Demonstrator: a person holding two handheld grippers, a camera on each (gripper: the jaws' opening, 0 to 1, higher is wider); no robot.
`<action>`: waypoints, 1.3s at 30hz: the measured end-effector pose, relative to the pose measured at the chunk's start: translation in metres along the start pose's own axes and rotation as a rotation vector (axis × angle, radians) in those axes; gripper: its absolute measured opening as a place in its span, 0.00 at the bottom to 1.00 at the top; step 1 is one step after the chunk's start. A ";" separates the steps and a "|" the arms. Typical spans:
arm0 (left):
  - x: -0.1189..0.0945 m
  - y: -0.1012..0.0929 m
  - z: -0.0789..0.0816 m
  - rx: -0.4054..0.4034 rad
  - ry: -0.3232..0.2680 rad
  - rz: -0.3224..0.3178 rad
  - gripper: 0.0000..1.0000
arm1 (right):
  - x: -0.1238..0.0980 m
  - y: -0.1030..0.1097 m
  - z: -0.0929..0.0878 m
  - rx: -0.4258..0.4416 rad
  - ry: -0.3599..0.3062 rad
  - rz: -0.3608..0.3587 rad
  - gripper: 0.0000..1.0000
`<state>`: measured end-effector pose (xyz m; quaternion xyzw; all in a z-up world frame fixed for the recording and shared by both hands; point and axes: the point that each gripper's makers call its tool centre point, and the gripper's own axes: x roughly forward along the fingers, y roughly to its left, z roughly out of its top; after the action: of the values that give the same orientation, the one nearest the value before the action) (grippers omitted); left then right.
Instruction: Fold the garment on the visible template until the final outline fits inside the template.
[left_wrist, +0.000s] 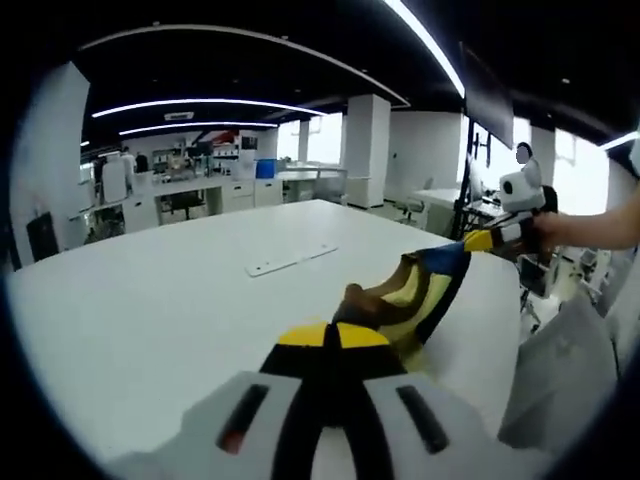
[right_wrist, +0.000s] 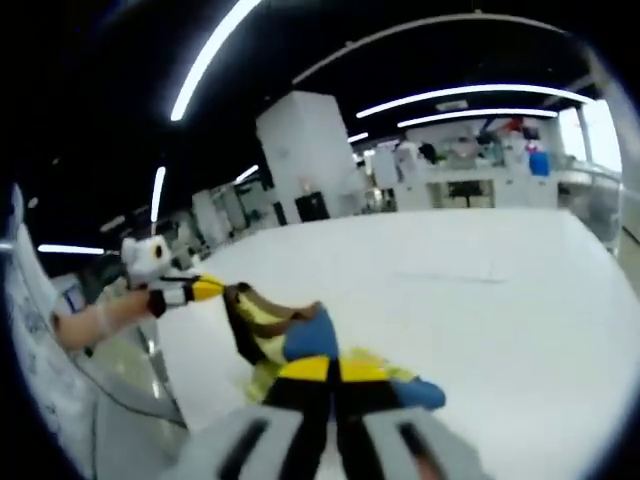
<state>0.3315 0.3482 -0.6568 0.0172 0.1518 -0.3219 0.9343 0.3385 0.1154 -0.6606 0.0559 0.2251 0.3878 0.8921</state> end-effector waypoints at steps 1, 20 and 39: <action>-0.002 -0.003 0.004 0.003 -0.003 0.002 0.00 | -0.002 0.001 0.005 -0.013 -0.011 0.000 0.00; -0.023 0.009 0.076 0.089 -0.091 0.012 0.00 | -0.031 0.026 0.072 -0.113 -0.167 0.015 0.00; -0.036 0.023 0.150 0.148 -0.193 0.029 0.00 | -0.038 0.050 0.151 -0.198 -0.331 0.056 0.00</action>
<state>0.3596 0.3683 -0.5046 0.0571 0.0371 -0.3190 0.9453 0.3498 0.1338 -0.4989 0.0368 0.0345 0.4182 0.9069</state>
